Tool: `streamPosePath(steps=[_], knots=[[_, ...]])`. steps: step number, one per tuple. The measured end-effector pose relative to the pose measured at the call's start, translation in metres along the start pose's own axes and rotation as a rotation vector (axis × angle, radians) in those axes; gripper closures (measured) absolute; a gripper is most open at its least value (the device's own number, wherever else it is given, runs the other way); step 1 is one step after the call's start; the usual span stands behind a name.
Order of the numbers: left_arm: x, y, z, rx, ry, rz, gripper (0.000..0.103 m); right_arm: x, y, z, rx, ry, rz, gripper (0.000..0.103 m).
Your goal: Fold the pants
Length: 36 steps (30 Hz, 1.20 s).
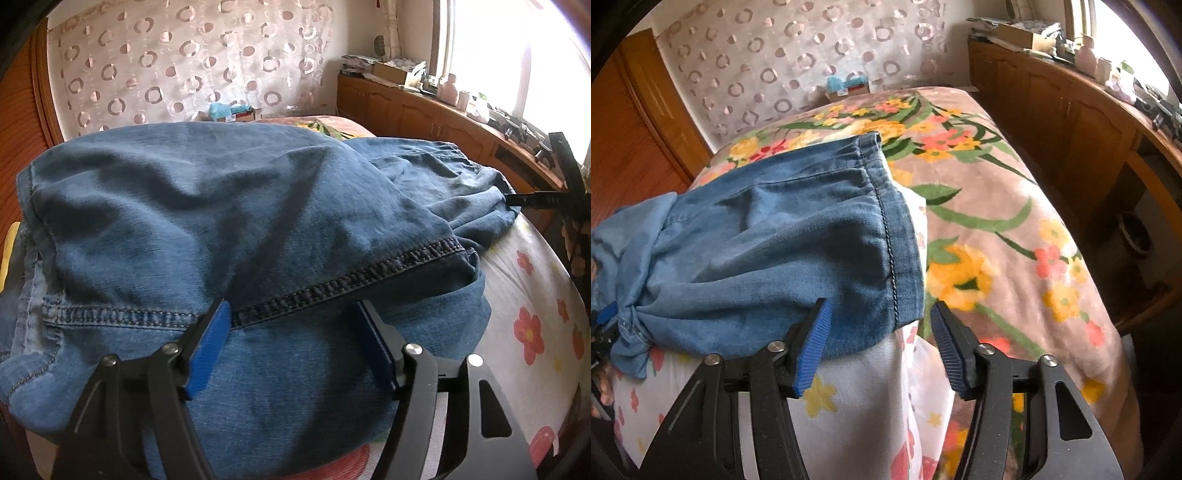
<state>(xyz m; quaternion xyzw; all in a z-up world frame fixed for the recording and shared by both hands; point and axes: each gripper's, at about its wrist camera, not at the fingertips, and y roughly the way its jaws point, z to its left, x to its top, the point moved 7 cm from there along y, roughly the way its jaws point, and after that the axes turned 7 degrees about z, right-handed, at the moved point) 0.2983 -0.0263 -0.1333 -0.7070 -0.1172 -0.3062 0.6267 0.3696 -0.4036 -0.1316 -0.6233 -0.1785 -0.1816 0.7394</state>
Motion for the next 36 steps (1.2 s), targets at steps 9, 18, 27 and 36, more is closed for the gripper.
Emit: streamPosePath(steps=[9,18,27,36], knots=[[0.001,0.001,-0.003,0.006,0.008,0.002,0.032,0.007,-0.021,0.012,-0.023,-0.049,-0.067,0.092],[0.007,-0.02,-0.004,-0.073,-0.031,-0.014,0.032,0.026,-0.073,0.041,-0.046,-0.117,-0.196,0.095],[0.011,-0.078,0.007,-0.069,-0.044,-0.112,0.032,0.045,-0.126,0.111,0.02,-0.229,-0.308,0.095],[-0.005,-0.119,0.036,-0.038,-0.076,-0.17,0.032,0.054,-0.165,0.218,0.105,-0.404,-0.379,0.096]])
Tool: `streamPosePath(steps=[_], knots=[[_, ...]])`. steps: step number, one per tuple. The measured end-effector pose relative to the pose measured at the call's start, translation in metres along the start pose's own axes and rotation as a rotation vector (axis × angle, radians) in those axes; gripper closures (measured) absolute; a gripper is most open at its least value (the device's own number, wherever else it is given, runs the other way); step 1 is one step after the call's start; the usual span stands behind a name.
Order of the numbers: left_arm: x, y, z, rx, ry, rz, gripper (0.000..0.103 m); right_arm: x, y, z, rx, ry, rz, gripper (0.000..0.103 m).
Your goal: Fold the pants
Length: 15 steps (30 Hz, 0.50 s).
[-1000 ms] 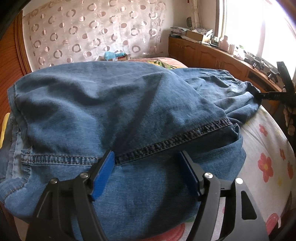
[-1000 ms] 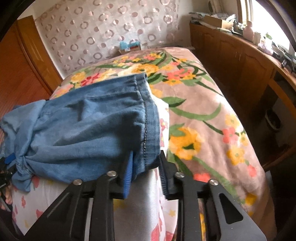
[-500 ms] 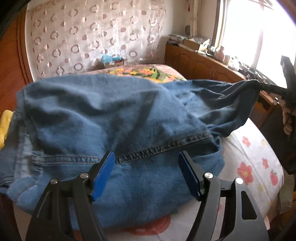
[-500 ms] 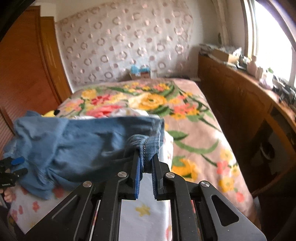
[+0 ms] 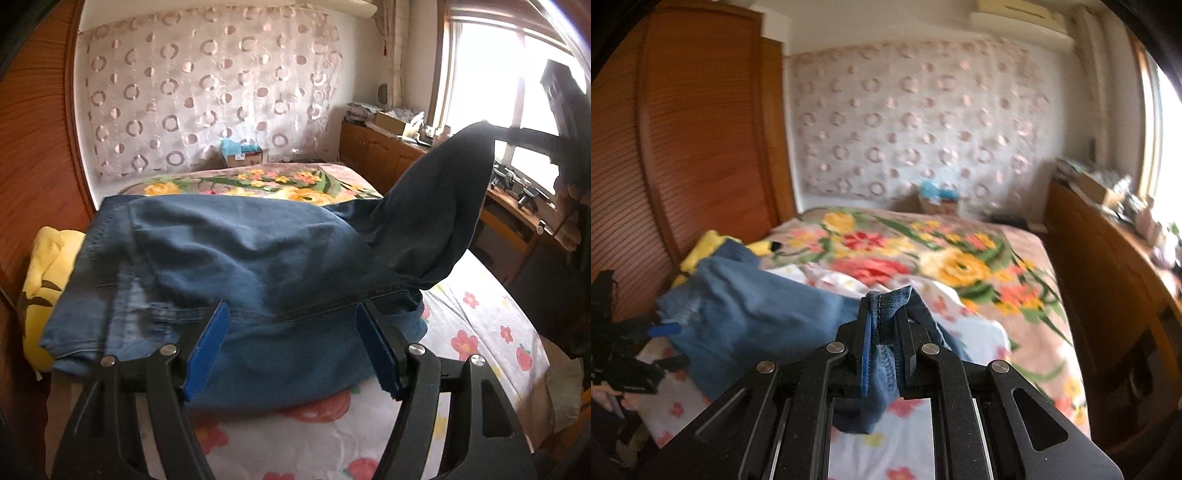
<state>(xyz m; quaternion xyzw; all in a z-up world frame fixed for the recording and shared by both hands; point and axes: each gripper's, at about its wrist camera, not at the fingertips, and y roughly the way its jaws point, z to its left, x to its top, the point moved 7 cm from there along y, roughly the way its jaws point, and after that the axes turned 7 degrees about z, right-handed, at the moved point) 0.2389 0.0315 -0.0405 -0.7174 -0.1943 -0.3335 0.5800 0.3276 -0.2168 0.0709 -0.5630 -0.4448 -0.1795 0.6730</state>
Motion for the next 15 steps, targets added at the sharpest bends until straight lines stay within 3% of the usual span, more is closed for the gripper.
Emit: streamPosePath(steps=[6,11,13,15], knots=[[-0.003,-0.024,0.019,0.021,-0.034,-0.038,0.032,0.035,0.002,0.084,0.113,-0.132,-0.006,0.096],[-0.008,-0.03,0.034,0.034,-0.048,-0.042,0.032,0.033,0.024,0.149,0.231,-0.199,0.047,0.095],[-0.009,-0.027,0.036,0.034,-0.052,-0.038,0.032,0.027,0.037,0.163,0.244,-0.214,0.073,0.09],[-0.01,-0.024,0.035,0.032,-0.053,-0.033,0.032,0.018,0.052,0.169,0.23,-0.228,0.101,0.078]])
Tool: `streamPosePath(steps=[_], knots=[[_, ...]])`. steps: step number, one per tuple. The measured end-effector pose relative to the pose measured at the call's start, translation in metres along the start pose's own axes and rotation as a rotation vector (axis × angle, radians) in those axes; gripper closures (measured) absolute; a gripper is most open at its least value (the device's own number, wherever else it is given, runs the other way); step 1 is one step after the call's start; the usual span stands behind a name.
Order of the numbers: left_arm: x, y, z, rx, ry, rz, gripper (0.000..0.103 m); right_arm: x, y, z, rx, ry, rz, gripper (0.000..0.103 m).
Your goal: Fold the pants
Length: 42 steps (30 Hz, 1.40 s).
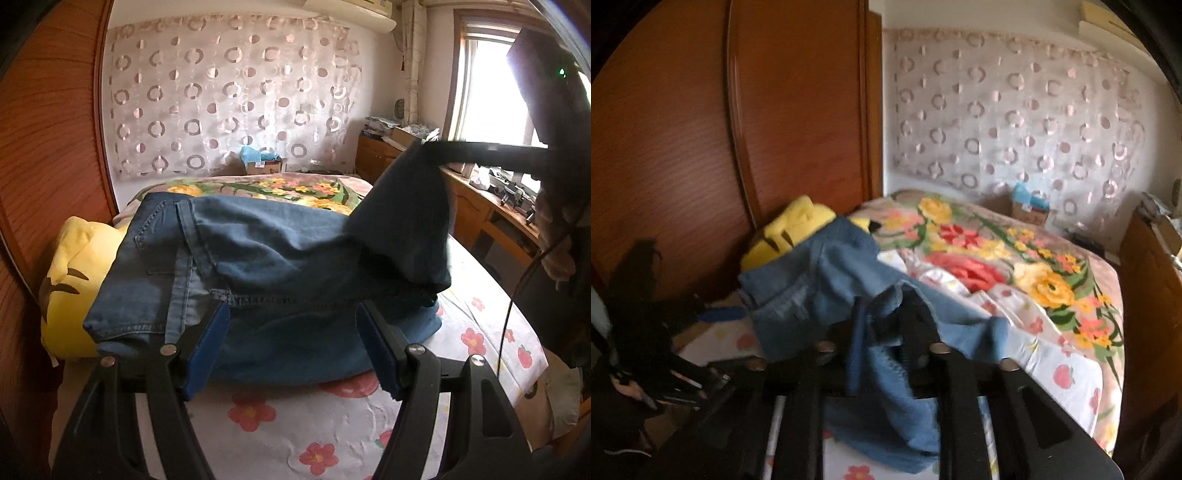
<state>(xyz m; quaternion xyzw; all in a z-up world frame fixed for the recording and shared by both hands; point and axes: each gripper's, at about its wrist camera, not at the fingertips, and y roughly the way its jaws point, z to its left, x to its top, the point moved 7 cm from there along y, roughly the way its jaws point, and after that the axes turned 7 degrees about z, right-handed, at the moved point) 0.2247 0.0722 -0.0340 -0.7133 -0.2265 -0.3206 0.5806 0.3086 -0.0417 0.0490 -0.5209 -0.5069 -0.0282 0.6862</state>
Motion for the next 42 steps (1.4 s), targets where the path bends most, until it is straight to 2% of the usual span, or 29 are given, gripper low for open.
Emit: streamPosePath(steps=[1,2,3,5,10,14,19,23,24,26,28,31,32,33,34,37,42], knots=[[-0.001,0.002,-0.001,-0.003,0.001,0.004,0.032,-0.003,0.005,0.0,0.003,0.0,0.011,0.077],[-0.001,0.004,-0.001,-0.004,0.002,0.007,0.032,-0.008,0.01,-0.003,0.01,0.01,0.025,0.073],[-0.001,0.007,-0.003,-0.005,0.004,0.013,0.032,-0.012,0.013,-0.005,0.012,0.017,0.036,0.064],[0.0,0.012,-0.006,-0.015,0.009,0.018,0.032,-0.02,0.015,-0.015,-0.003,0.033,0.04,0.058],[-0.003,0.032,-0.015,-0.03,0.027,0.051,0.032,-0.041,0.02,-0.038,-0.029,0.072,0.068,0.057],[-0.012,0.05,-0.02,-0.043,0.039,0.09,0.032,-0.064,0.035,-0.053,-0.024,0.112,0.108,0.047],[-0.023,0.072,-0.015,-0.034,0.041,0.138,0.032,-0.089,0.063,-0.06,-0.008,0.156,0.165,0.046],[-0.025,0.083,-0.014,-0.045,0.045,0.149,0.041,-0.104,0.08,-0.064,0.012,0.192,0.2,0.046],[-0.025,0.085,-0.014,-0.046,0.049,0.15,0.047,-0.108,0.082,-0.066,0.015,0.201,0.209,0.046],[-0.026,0.088,-0.016,-0.048,0.065,0.155,0.049,-0.115,0.09,-0.067,0.027,0.222,0.235,0.046],[-0.026,0.092,-0.017,-0.032,0.079,0.161,0.056,-0.119,0.096,-0.069,0.029,0.233,0.256,0.046],[-0.025,0.091,-0.019,-0.03,0.1,0.152,0.078,-0.124,0.1,-0.072,0.069,0.273,0.272,0.046],[-0.024,0.089,-0.019,-0.032,0.099,0.146,0.089,-0.124,0.102,-0.073,0.085,0.283,0.275,0.051],[-0.023,0.087,-0.02,-0.036,0.099,0.142,0.095,-0.122,0.101,-0.073,0.095,0.283,0.27,0.081],[-0.022,0.085,-0.021,-0.044,0.101,0.139,0.096,-0.12,0.101,-0.072,0.113,0.278,0.266,0.096],[-0.013,0.067,-0.022,-0.056,0.092,0.095,0.098,-0.099,0.09,-0.07,0.15,0.25,0.223,0.1],[0.007,0.022,-0.022,-0.096,0.069,0.014,0.097,-0.038,0.055,-0.062,0.121,0.16,0.115,0.101]])
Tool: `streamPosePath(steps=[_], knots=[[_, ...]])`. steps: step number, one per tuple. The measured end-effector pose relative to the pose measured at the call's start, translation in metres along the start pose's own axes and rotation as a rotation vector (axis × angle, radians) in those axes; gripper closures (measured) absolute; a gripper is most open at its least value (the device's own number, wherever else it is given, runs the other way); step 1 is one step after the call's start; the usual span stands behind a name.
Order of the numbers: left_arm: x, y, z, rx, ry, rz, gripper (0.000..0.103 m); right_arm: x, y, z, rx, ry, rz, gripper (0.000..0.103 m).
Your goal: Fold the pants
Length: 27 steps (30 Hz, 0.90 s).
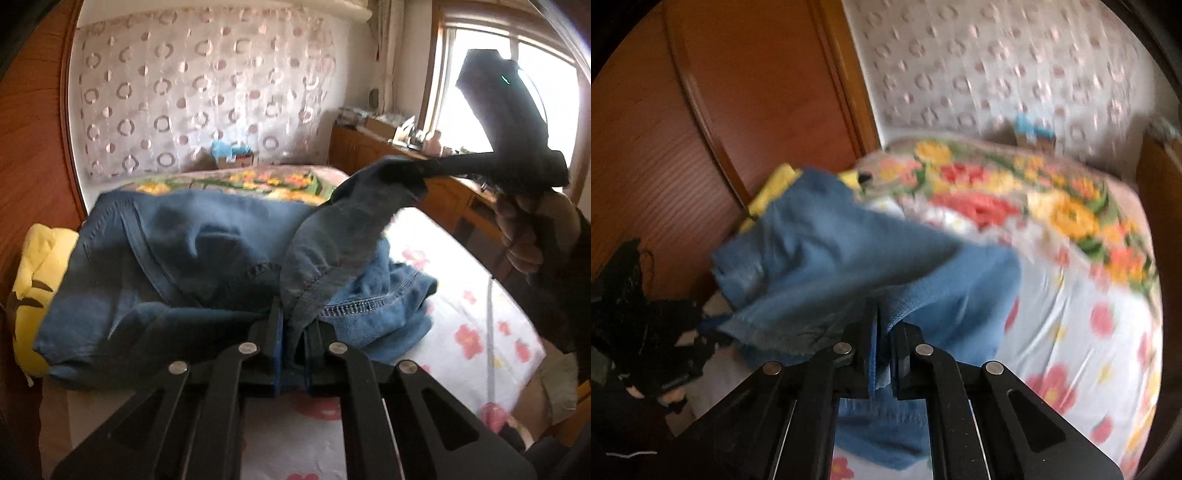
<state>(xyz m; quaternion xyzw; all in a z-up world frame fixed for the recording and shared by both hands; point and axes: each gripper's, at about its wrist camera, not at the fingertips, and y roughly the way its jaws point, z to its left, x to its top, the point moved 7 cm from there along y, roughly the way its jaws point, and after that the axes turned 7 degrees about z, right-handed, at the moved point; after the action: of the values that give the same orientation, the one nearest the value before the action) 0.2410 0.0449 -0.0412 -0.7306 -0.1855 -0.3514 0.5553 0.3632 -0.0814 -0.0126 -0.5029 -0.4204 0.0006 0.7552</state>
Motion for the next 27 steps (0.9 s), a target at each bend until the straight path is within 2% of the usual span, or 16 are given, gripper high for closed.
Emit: streamPosePath(steps=[3,8,13,17,21,25,27], knots=[[0.003,-0.005,0.001,0.021,0.03,-0.002,0.095,0.031,-0.019,0.015,-0.016,-0.046,-0.053,0.101],[-0.011,0.019,0.011,0.056,0.036,0.081,0.089,0.063,-0.015,0.039,-0.044,-0.107,-0.061,0.101],[-0.031,0.035,0.021,0.065,0.005,0.14,0.079,0.056,0.011,0.042,-0.066,-0.116,-0.015,0.101],[-0.043,0.021,0.039,0.045,-0.055,0.105,0.077,0.048,0.015,0.035,-0.076,-0.114,-0.005,0.101],[-0.052,-0.007,0.068,0.1,-0.125,0.055,0.077,0.042,0.015,0.026,-0.089,-0.107,0.0,0.101],[-0.053,-0.01,0.086,0.131,-0.151,0.057,0.076,0.038,0.016,0.023,-0.091,-0.107,0.005,0.101],[-0.05,-0.006,0.088,0.118,-0.158,0.063,0.076,0.034,0.018,0.022,-0.088,-0.1,0.007,0.101]])
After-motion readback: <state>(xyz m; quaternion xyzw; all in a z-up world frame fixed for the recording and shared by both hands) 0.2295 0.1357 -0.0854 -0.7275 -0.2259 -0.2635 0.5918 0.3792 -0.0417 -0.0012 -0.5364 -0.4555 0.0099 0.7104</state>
